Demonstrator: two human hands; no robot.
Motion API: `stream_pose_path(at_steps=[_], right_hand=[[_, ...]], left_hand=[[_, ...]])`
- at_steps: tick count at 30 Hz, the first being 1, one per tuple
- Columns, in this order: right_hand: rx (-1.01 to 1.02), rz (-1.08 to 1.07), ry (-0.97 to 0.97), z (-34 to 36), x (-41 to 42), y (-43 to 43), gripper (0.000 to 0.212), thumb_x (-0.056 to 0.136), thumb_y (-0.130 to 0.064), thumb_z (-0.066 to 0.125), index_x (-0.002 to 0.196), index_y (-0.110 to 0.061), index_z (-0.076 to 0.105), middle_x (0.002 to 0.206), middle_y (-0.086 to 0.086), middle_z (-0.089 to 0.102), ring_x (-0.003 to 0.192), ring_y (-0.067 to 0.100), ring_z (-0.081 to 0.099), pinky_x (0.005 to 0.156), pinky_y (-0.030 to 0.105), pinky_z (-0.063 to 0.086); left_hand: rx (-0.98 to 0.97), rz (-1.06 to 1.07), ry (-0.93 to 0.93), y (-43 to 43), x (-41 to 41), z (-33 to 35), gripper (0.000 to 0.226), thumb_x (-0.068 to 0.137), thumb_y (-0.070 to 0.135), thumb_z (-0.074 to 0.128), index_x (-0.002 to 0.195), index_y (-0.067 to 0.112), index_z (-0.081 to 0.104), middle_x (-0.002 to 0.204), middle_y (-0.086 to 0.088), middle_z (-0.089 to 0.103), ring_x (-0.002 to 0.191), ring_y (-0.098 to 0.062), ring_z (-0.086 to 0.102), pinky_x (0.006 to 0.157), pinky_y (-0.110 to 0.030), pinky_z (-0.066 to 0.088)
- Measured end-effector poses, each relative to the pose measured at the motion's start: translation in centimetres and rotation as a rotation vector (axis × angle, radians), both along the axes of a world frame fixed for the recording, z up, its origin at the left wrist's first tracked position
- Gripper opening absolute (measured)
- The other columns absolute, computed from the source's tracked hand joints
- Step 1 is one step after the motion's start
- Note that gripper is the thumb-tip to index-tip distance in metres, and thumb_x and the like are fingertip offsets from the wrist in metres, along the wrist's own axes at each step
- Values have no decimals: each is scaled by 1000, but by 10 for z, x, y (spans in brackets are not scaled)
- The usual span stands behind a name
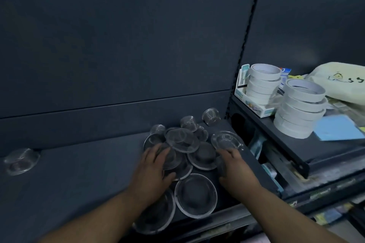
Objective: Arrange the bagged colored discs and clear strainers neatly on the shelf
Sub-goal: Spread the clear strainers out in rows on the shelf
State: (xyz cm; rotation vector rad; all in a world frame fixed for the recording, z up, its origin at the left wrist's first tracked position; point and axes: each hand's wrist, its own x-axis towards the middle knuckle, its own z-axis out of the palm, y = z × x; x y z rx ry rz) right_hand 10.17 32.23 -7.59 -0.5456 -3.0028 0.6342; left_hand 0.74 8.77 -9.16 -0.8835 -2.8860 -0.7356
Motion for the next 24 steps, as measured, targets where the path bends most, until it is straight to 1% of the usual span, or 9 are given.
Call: stream_pose_path(at_steps=[2,7,9,11,12,16,20,22,24], right_hand=[[8,-5,6,2,-4,-3,68,77,-17,66,139,-27,40,142,0,31,107,20,56,78,19,43],[-180,-159,181,15,-15,-16,67,69,-33,78,130,-25,52,126,2,54,112,18,55,92,19,38],[-246,-197,252,18,-19,-22,67,66,-38,80,127,-26,55,121,-1,60,109,14,57,91,20,41],[-287,-222,299,22,-23,-28,66,66,-41,80,126,-28,55,120,-5,59,107,11,56,89,20,40],[-293,-228,320,25,-25,-30,66,66,-42,80,126,-29,55,120,-5,58,107,11,55,89,20,39],[-319,-229,376,35,-38,-40,69,67,-46,79,128,-30,51,121,-7,51,111,11,52,96,25,41],[-322,-252,400,37,-50,-47,66,67,-46,80,125,-27,55,119,-5,51,111,11,52,98,24,40],[-323,-261,405,36,-56,-48,65,65,-46,80,123,-26,57,117,-6,52,111,11,52,98,25,41],[-341,-262,402,35,-61,-51,65,65,-46,80,122,-26,58,115,-7,53,109,10,53,98,27,43]], left_hand=[[58,-37,-31,-4,-2,1,78,76,53,51,146,22,36,154,0,23,142,-21,21,114,-26,16],[162,-148,-84,-9,-10,1,71,85,39,65,146,30,30,151,14,18,137,0,20,109,-8,13],[184,-221,-108,-10,-12,2,66,85,39,64,144,30,35,147,18,24,130,13,21,103,1,13],[220,-276,-102,-10,-15,4,61,82,47,59,139,30,42,142,19,33,123,24,23,102,2,16],[243,-284,-94,-11,-16,7,59,81,51,54,136,31,46,138,21,36,122,25,25,102,1,19],[345,-193,20,-10,-36,15,45,83,46,52,124,28,56,130,17,48,120,6,42,103,-15,34],[312,-49,79,-7,-69,23,44,83,22,67,126,17,56,132,3,49,122,-12,45,104,-20,31],[242,1,41,-4,-88,26,51,83,19,67,132,13,51,137,-4,47,126,-20,44,107,-23,30],[185,43,-64,-1,-105,26,60,85,23,66,139,11,43,143,-7,42,131,-22,39,110,-25,28]])
